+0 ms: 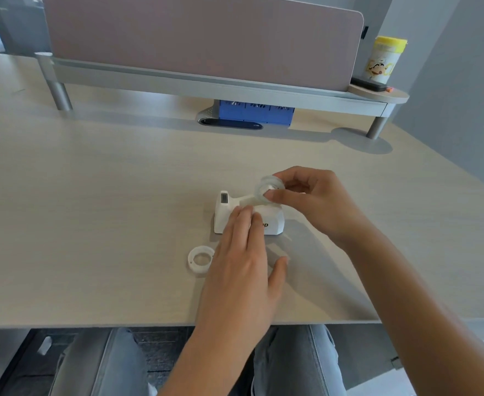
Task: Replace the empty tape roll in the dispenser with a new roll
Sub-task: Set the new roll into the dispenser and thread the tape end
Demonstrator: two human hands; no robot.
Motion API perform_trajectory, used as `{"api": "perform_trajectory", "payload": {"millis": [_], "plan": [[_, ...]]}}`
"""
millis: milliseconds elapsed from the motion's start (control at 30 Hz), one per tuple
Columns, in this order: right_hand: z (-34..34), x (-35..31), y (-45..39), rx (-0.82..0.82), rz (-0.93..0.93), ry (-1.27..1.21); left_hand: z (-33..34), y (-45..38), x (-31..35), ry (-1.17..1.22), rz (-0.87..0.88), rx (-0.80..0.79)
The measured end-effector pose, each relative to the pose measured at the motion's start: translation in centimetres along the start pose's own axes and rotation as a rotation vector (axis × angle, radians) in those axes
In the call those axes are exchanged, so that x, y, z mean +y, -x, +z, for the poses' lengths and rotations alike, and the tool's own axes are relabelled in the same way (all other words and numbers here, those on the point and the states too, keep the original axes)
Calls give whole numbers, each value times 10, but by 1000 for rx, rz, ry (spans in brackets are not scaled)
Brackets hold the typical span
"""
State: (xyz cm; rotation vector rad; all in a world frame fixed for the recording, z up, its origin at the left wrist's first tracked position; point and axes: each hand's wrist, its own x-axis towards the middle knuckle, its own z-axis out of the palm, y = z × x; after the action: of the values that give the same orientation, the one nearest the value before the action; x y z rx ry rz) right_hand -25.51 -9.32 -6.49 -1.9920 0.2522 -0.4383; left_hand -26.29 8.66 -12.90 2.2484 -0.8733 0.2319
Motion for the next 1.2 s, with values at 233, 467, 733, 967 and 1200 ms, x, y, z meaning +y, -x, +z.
{"api": "perform_trajectory", "payload": {"millis": [233,467,733,967,1200], "plan": [[-3,4,-3,-63,-36,129,4,2,-4,-23,6,17],[-7,-12,-7,-140,-29,335,4,3,-4,-23,10,7],[-8,-28,-16,-166,29,472,4,2,-4,-19,7,3],[-3,-37,-24,-200,49,572,1,3,-3,-22,-5,-25],[0,-48,-31,-239,52,769,-1,2,-1,-21,-21,-30]]}}
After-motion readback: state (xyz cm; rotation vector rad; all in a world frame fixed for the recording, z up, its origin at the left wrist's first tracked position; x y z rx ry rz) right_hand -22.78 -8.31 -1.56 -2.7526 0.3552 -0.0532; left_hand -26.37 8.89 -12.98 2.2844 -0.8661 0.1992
